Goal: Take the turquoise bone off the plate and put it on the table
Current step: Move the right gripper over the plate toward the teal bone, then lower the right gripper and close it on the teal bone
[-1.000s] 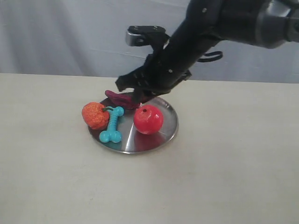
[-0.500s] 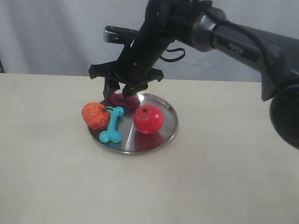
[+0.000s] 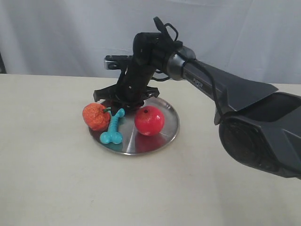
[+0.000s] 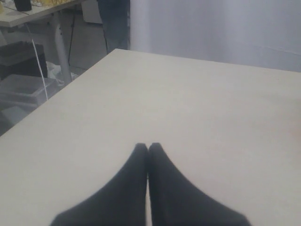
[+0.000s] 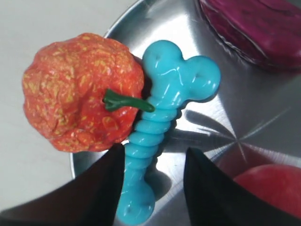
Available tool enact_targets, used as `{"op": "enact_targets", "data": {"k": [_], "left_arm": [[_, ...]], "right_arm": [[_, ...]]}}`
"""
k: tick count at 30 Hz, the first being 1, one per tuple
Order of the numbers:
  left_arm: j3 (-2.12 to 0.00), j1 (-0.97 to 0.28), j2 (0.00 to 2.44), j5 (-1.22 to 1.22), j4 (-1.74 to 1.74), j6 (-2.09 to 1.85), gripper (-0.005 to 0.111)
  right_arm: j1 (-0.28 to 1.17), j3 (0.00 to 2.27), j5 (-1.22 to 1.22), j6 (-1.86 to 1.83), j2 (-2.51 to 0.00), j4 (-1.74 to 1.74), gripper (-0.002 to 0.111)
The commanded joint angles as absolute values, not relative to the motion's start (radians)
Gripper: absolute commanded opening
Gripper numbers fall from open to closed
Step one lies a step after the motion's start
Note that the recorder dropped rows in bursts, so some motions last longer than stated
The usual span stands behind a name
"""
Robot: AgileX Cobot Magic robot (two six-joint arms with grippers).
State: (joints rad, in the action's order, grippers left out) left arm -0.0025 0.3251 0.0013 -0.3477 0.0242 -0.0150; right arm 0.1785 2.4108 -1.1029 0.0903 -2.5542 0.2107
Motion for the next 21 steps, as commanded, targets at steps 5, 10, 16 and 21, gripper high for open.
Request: {"op": "enact_targets", "data": {"k": [5, 10, 16, 21], "left_arm": [[0.000, 0.327, 0.000, -0.342, 0.025, -0.011, 0.000], [0.000, 0.327, 0.000, -0.342, 0.025, -0.011, 0.000], [0.000, 0.327, 0.000, -0.342, 0.025, -0.011, 0.000], [0.000, 0.327, 0.000, -0.342, 0.025, -0.011, 0.000]], "right_arm": [[0.182, 2.418, -1.111, 0.065, -2.585, 0.207, 0.048], [0.185, 2.418, -1.097, 0.058, -2.600, 0.207, 0.052], [0.191, 2.418, -1.044, 0.058, -2.605, 0.219, 0.052], [0.191, 2.418, -1.032, 0.063, -2.624, 0.227, 0.052]]}}
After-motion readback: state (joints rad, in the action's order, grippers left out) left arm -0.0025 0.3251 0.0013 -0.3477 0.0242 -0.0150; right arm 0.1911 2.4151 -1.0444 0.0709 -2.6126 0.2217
